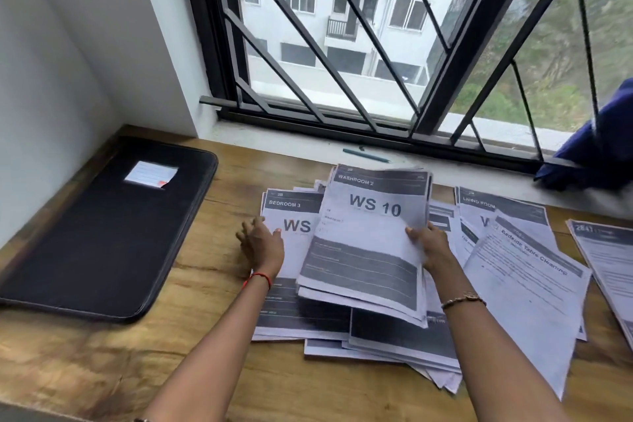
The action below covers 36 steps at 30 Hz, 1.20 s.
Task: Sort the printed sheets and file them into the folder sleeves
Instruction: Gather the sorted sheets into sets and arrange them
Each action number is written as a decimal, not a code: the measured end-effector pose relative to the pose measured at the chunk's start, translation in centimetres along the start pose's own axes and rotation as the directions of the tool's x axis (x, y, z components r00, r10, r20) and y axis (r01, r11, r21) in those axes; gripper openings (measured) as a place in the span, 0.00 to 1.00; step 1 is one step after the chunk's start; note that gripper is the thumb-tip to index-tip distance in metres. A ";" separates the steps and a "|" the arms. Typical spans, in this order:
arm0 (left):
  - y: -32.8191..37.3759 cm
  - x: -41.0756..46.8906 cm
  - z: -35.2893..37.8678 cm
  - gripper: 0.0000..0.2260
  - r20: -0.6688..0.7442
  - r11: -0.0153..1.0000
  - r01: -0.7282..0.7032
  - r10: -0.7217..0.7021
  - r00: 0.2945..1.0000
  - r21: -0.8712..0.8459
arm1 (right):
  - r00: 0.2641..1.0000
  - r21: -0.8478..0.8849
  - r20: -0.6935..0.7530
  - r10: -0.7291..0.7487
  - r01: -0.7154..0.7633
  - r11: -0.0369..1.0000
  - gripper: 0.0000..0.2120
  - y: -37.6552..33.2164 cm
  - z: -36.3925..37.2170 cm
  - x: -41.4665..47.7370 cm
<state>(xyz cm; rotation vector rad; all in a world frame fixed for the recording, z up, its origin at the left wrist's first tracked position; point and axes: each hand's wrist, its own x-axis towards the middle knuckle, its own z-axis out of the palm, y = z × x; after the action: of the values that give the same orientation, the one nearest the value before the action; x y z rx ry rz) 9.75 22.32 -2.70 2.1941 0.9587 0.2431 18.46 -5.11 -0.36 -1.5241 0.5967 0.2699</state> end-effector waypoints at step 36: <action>1.5 0.3 -1.7 0.06 0.229 0.733 0.179 -0.032 0.973 -0.657 | 0.980 0.202 0.185 -0.073 0.035 0.979 0.08 1.4 -1.3 -0.6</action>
<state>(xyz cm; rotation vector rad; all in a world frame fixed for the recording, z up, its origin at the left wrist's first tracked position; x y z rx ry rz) 10.09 22.79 -0.48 1.4485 0.7220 0.2570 16.91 -6.19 -1.18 -1.3032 0.4157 0.3023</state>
